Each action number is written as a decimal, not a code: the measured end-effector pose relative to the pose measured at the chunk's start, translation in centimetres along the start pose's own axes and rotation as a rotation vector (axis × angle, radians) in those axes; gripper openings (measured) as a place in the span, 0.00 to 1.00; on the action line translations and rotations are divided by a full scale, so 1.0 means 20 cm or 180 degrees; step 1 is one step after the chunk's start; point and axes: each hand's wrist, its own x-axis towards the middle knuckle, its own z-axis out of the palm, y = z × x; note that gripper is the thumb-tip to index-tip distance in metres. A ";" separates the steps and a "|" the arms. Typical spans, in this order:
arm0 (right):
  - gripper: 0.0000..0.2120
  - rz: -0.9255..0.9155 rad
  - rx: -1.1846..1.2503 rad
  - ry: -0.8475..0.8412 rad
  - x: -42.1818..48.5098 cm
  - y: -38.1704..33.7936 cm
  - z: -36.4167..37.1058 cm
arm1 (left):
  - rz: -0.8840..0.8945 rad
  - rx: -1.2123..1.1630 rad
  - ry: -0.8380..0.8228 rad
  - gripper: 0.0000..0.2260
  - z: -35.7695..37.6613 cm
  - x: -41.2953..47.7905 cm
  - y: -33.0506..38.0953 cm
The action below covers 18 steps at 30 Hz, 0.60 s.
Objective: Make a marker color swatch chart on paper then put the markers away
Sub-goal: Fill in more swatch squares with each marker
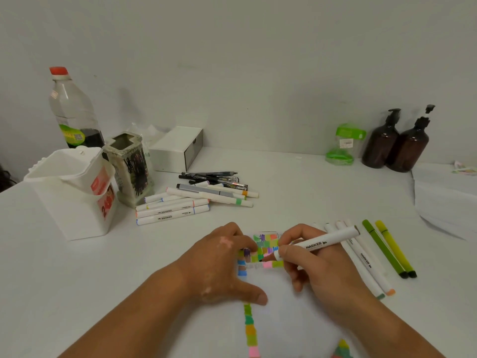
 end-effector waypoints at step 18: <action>0.05 0.0205 -0.1094 -0.0135 -0.02 0.01 0.05 | 0.0058 0.0041 0.0020 0.44 0.03 0.03 -0.01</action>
